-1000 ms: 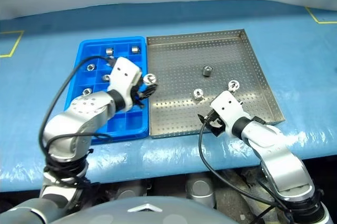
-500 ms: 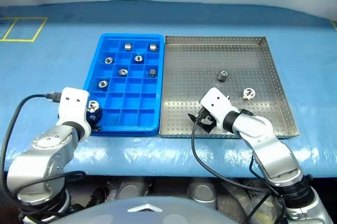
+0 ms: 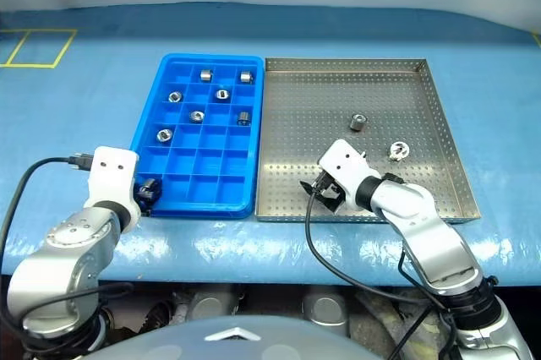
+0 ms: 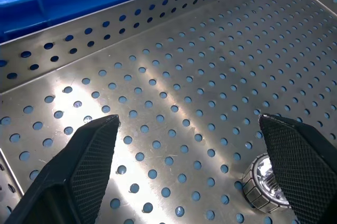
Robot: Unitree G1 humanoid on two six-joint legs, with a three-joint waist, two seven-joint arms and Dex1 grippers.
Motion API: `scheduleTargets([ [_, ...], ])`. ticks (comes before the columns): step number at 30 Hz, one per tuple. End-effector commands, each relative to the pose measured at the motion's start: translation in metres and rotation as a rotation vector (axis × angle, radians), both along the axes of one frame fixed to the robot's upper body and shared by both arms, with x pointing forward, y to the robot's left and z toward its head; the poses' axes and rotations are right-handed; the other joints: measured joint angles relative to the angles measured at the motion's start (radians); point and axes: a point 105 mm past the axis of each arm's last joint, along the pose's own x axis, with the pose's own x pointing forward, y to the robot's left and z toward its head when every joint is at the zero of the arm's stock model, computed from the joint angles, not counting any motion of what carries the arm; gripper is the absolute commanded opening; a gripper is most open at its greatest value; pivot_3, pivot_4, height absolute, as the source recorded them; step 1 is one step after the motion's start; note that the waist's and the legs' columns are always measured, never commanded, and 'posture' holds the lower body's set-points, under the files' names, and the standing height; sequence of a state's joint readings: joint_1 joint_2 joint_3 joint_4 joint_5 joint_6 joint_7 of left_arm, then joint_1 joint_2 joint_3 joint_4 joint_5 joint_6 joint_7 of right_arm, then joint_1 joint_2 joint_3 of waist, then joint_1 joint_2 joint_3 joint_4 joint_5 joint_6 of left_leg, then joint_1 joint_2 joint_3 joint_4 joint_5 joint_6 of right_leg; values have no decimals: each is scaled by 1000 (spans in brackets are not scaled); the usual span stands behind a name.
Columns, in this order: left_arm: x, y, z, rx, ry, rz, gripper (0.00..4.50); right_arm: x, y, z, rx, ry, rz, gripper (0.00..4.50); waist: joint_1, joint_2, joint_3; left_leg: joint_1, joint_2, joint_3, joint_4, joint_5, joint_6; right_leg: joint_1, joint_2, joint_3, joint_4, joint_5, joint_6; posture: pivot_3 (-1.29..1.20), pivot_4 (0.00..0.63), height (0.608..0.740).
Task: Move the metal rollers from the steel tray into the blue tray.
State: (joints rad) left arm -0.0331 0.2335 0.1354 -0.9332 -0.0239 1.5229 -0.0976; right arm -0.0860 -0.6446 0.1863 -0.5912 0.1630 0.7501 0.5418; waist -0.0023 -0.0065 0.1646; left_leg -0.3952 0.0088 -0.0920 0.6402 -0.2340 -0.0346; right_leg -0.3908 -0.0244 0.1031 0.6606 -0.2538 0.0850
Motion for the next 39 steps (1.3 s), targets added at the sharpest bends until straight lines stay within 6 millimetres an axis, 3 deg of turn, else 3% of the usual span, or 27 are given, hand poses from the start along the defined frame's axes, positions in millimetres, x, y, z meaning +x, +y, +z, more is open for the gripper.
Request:
scheduleTargets([
  [1,17,-26,31,-96,-183,-128,3409,4,-5,13,2,-66,-30,4500,1,-1,0,-1,0,0,1,0,0,0,0,0,0,0,1,91,150,740],
  [4,31,-72,54,-270,-293,-363,3409,3,-12,16,1,-83,-72,4500,-1,-1,0,-2,-1,0,2,0,0,0,-1,0,-1,0,1,30,150,740],
  [6,39,-107,56,-305,-292,-547,3409,2,-14,16,-2,-88,-89,4500,-8,-1,0,-2,-1,0,2,0,0,0,-1,0,-1,2,-1,-3,150,740],
  [9,52,-151,46,-331,-250,-737,3409,-2,-15,21,5,-103,-107,4500,-23,0,0,-2,-1,0,2,0,0,0,0,0,-1,1,-1,-52,150,740],
  [13,74,-189,13,-288,-146,-844,3409,-7,-24,22,-21,-118,-167,4500,-45,0,0,-3,-1,1,2,-1,1,-1,0,1,-1,2,-1,-128,150,740],
  [16,81,-209,0,-240,-115,-920,3409,-10,-30,25,-26,-128,-211,4500,-74,0,0,-4,-1,1,2,-1,1,-1,0,1,-1,1,-1,-179,150,740],
  [24,86,-241,-18,-163,-71,-1046,3409,-23,-32,21,-21,-99,-237,4500,-126,1,-1,-5,-1,2,3,-1,2,-2,0,3,-1,-1,3,-244,150,740],
  [39,104,-244,-40,-107,-34,-945,3409,-25,-32,22,-8,-108,-254,4500,-178,1,-1,-5,-2,3,4,-1,2,-2,1,5,-1,-1,6,-268,150,740],
])
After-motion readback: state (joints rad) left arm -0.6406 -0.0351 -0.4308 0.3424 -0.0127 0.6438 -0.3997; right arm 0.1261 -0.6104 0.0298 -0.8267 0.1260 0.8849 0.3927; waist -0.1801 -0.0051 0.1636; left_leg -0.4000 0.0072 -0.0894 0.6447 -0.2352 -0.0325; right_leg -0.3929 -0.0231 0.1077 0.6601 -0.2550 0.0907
